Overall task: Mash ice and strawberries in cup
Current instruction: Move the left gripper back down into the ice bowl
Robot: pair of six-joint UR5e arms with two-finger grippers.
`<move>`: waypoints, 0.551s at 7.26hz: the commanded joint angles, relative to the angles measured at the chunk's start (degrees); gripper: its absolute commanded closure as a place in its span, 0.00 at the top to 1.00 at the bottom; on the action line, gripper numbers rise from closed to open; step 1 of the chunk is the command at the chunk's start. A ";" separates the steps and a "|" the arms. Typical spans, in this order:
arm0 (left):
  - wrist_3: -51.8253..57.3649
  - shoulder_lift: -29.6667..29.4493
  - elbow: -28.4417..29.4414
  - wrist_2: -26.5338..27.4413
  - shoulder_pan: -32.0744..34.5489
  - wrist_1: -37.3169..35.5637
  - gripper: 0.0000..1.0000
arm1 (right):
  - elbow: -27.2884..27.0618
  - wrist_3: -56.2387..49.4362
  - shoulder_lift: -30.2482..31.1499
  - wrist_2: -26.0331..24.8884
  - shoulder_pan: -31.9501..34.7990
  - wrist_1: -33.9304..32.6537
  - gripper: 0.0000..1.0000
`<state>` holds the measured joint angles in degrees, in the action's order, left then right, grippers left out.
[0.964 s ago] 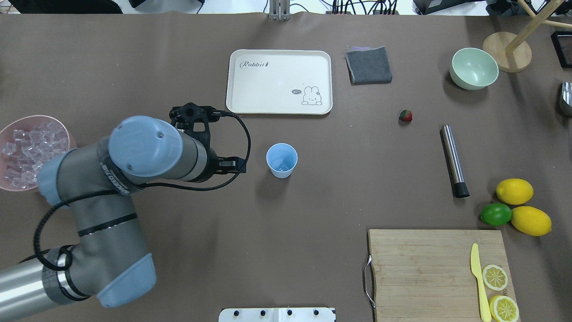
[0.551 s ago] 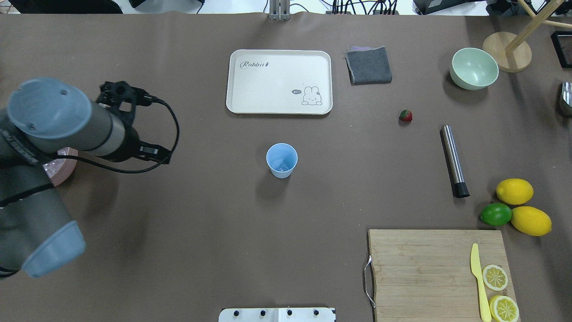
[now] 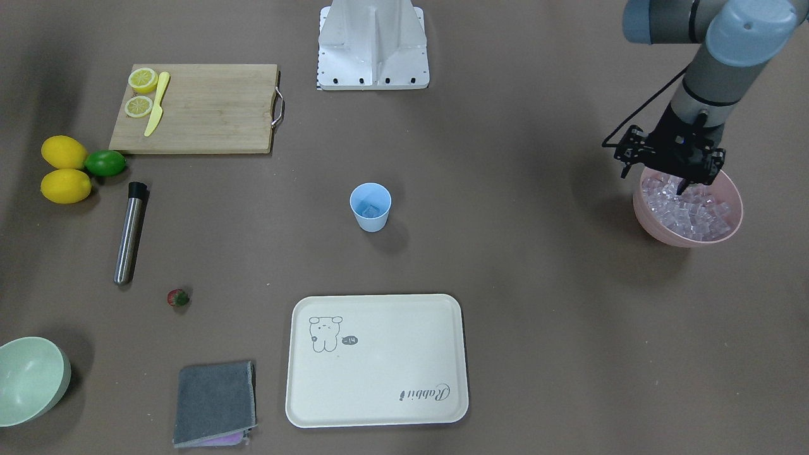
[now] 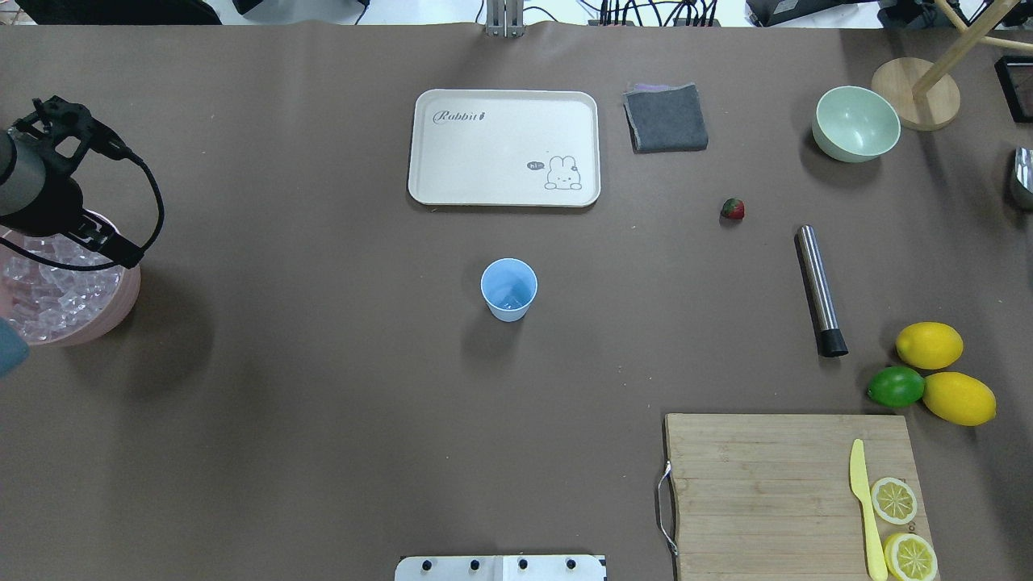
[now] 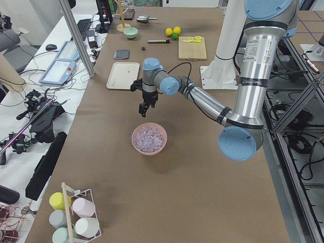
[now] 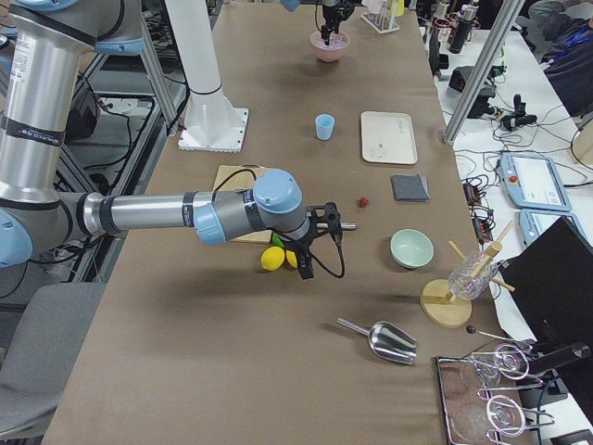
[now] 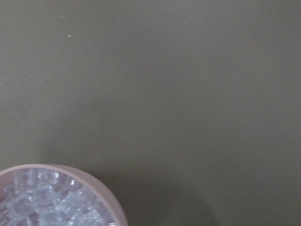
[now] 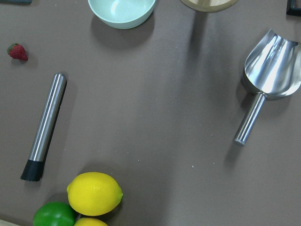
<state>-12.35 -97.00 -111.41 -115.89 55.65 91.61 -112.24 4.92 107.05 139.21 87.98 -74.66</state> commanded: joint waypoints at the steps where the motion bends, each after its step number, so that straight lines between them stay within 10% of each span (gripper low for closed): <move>1: 7.83 1.28 7.58 -4.40 2.70 8.19 0.98 | 0.00 0.00 0.00 0.00 0.00 0.04 1.00; 4: 9.45 6.37 9.64 -11.69 4.46 12.98 0.98 | 0.00 0.00 -0.09 0.00 0.00 0.04 1.00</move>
<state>-3.12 -92.71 -102.04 -123.74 59.36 103.36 -112.24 4.92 107.01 139.22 87.98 -74.62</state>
